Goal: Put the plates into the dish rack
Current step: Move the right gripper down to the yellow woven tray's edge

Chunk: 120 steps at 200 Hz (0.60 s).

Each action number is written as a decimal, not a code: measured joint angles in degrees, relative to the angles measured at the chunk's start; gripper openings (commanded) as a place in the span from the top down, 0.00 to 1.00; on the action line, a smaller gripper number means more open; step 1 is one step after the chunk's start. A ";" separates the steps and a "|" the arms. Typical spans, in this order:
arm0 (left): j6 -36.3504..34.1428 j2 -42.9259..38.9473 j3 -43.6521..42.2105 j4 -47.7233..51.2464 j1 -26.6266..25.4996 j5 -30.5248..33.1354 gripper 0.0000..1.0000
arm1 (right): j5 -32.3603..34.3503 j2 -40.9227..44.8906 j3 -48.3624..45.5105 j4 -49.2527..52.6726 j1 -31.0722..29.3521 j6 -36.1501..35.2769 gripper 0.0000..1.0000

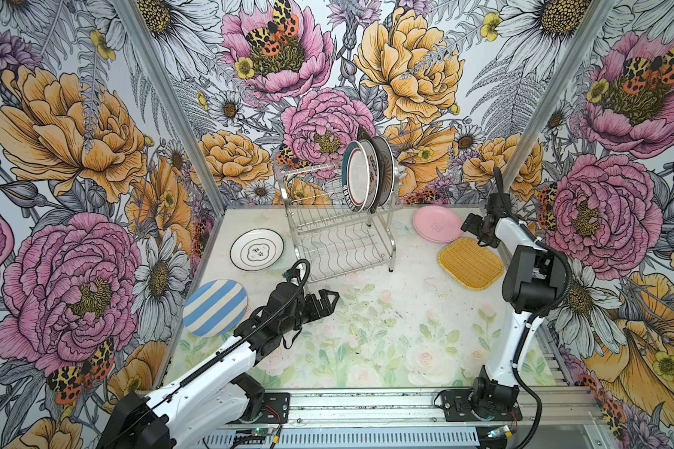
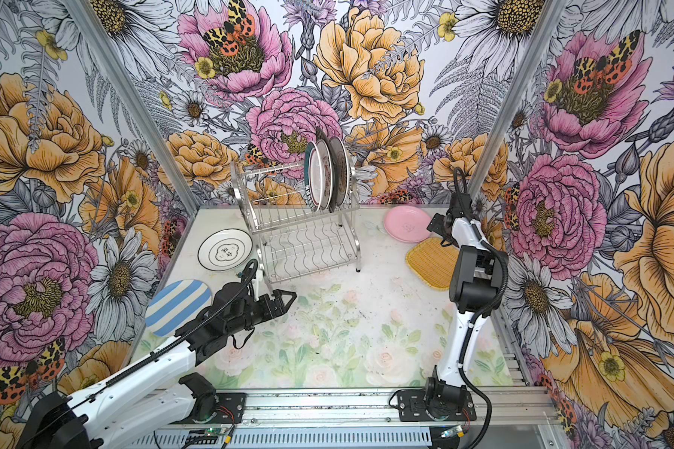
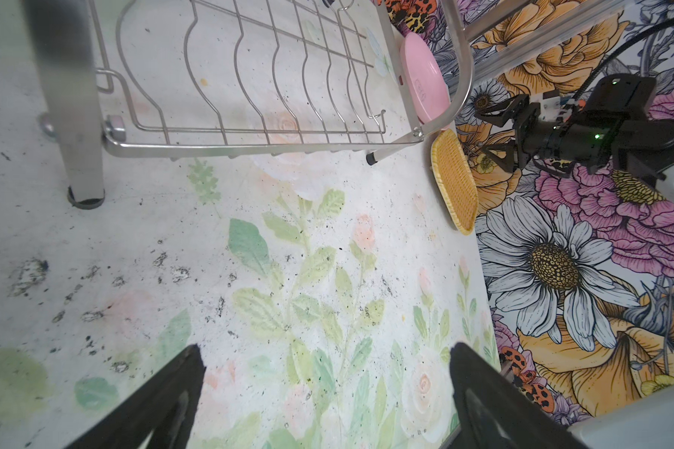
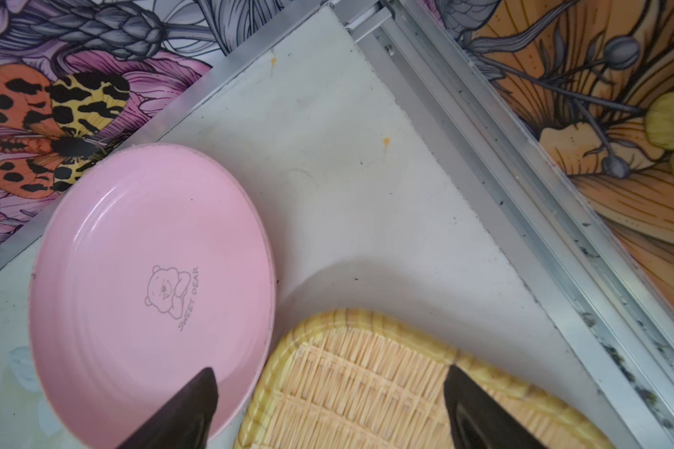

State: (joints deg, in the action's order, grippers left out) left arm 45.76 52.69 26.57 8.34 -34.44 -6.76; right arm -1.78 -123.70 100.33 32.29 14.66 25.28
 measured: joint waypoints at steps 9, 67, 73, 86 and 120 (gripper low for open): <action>0.24 0.22 0.00 0.00 0.00 0.00 0.01 | -0.44 -1.01 0.59 -0.04 0.46 0.33 0.09; 0.37 2.69 0.11 -0.02 0.00 0.00 0.01 | -2.43 -4.70 2.84 -0.04 2.27 0.81 0.09; 0.37 2.93 0.13 -0.07 0.00 0.00 0.01 | -2.60 -4.96 2.95 -0.02 2.34 0.81 0.09; 0.37 3.39 0.22 -0.11 0.00 0.00 0.01 | -3.04 -5.49 3.26 -0.02 2.58 0.81 0.09; 0.37 4.04 0.22 -0.26 0.00 0.00 0.01 | -4.37 -6.84 3.91 -0.02 2.97 0.81 0.09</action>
State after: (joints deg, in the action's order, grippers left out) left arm 46.13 56.73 26.79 8.08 -34.44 -6.76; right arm -6.15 -130.54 104.25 32.27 17.63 26.09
